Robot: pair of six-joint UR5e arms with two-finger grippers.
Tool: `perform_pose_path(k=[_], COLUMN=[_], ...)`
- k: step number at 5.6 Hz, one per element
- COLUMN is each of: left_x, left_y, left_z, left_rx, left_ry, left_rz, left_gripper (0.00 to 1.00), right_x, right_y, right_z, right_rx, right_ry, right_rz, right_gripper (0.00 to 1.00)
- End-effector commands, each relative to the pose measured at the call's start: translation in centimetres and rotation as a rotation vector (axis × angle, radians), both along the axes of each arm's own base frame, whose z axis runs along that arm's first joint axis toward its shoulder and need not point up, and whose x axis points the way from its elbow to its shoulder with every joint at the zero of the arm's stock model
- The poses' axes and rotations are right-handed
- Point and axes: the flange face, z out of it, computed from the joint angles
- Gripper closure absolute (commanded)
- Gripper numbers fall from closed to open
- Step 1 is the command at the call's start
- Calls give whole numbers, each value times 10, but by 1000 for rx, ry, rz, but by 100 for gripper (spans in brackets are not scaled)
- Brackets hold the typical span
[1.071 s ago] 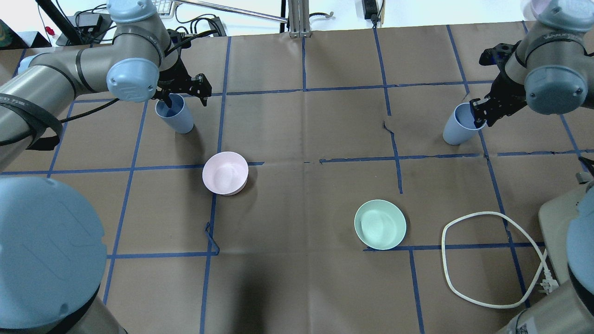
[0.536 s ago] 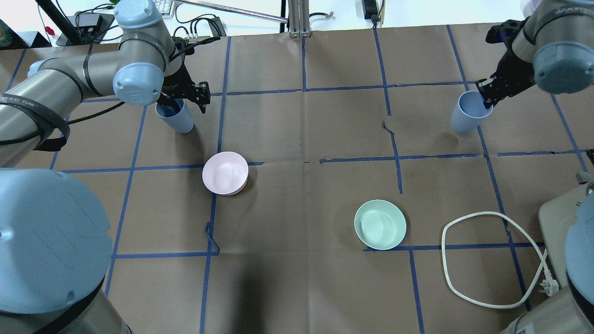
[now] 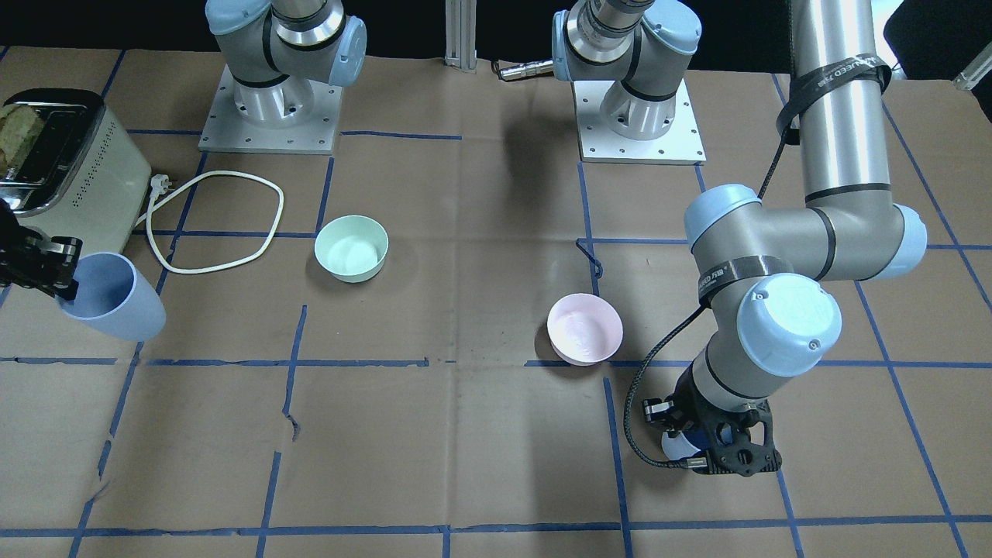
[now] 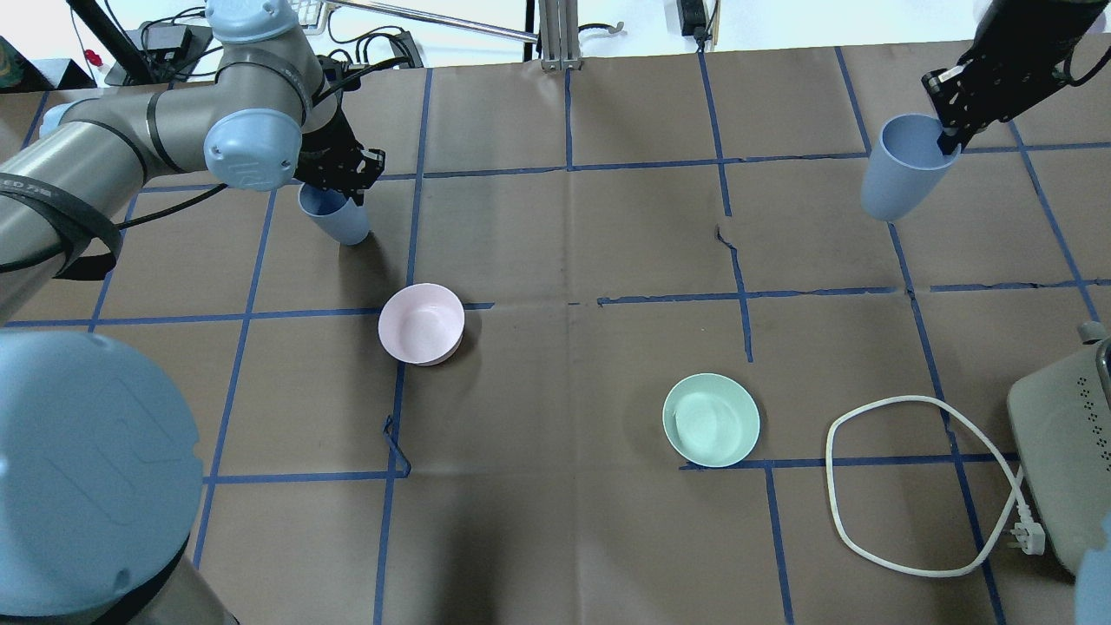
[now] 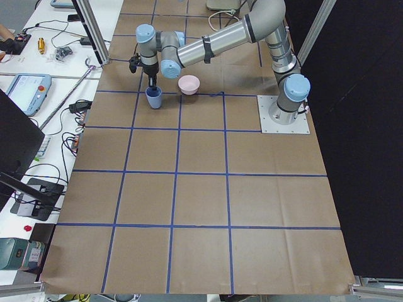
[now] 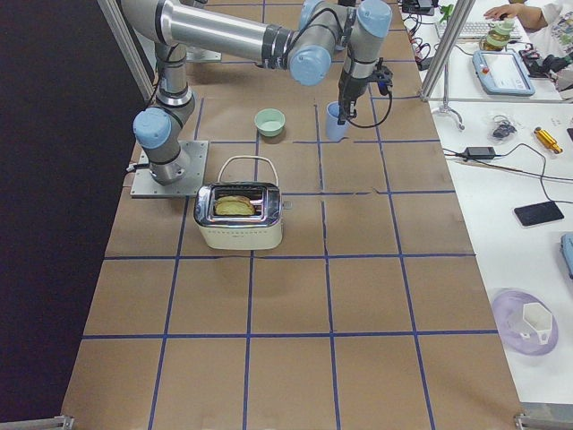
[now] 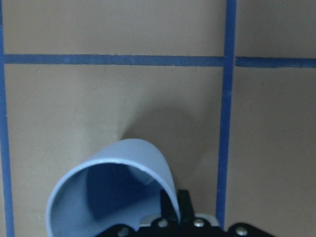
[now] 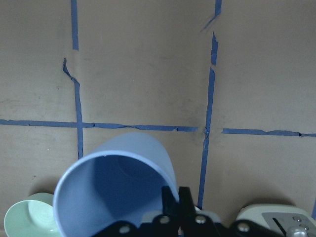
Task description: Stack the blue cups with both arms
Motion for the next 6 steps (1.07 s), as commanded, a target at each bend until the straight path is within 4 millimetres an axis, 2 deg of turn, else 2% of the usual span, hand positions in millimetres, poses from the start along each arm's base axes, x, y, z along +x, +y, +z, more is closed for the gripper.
perform_pose_path(k=[1,2,3,4,5,6], left_x=[-64,-145,-214,-262,-285,-289], left_y=[5,9,22,34,44,47], left_z=[16,22,11,7,-6,-5], left_rx=[-52,-158,-156,-164,-146,-148], left_ry=[17,52,77,87,87,90], left_rz=[13,70,96,89,71,58], left_gripper=[100,100,100,99,99,96], right_x=[4,7,11,15,15,15], right_y=[5,4,4,4,4,4], right_z=[6,4,5,5,5,5], right_rx=[13,14,13,13,13,11], right_ry=[-10,-12,-9,-8,-8,-9], right_rz=[-22,-18,-19,-18,-18,-18], right_gripper=[90,90,90,90,90,90])
